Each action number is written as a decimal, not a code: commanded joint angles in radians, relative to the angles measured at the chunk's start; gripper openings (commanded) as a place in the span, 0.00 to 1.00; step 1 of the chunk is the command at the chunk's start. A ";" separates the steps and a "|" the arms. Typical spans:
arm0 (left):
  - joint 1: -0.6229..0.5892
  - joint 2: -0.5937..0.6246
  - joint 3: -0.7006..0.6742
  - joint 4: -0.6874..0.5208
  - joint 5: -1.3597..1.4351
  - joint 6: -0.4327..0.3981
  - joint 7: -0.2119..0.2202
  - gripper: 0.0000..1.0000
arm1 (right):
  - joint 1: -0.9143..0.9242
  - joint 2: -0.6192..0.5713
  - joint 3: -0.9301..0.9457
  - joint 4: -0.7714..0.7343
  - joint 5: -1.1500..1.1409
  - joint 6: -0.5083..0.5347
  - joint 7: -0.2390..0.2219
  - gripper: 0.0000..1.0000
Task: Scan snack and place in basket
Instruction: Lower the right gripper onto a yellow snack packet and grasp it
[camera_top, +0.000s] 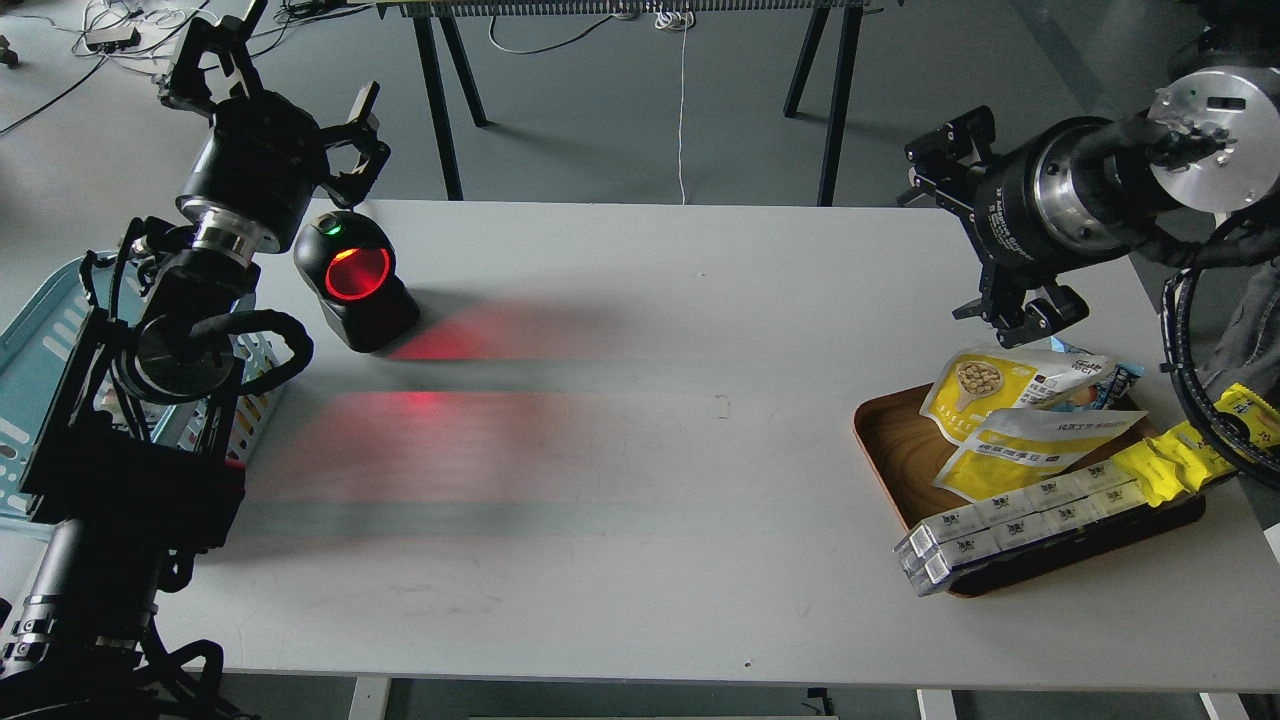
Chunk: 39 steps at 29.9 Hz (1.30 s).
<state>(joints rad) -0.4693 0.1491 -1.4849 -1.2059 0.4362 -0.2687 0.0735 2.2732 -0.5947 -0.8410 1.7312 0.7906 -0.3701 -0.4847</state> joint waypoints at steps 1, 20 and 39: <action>0.000 0.000 0.002 0.000 -0.001 0.000 0.000 1.00 | -0.021 -0.008 0.002 0.001 0.044 -0.067 0.000 0.99; 0.005 -0.003 0.008 0.000 0.001 0.000 0.000 1.00 | -0.316 -0.096 0.131 -0.139 0.041 -0.119 0.008 0.93; 0.005 0.000 0.008 0.000 0.001 0.003 0.002 1.00 | -0.581 -0.105 0.235 -0.279 -0.051 -0.119 0.011 0.55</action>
<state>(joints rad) -0.4663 0.1484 -1.4772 -1.2057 0.4370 -0.2653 0.0753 1.7054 -0.6991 -0.6064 1.4587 0.7584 -0.4888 -0.4730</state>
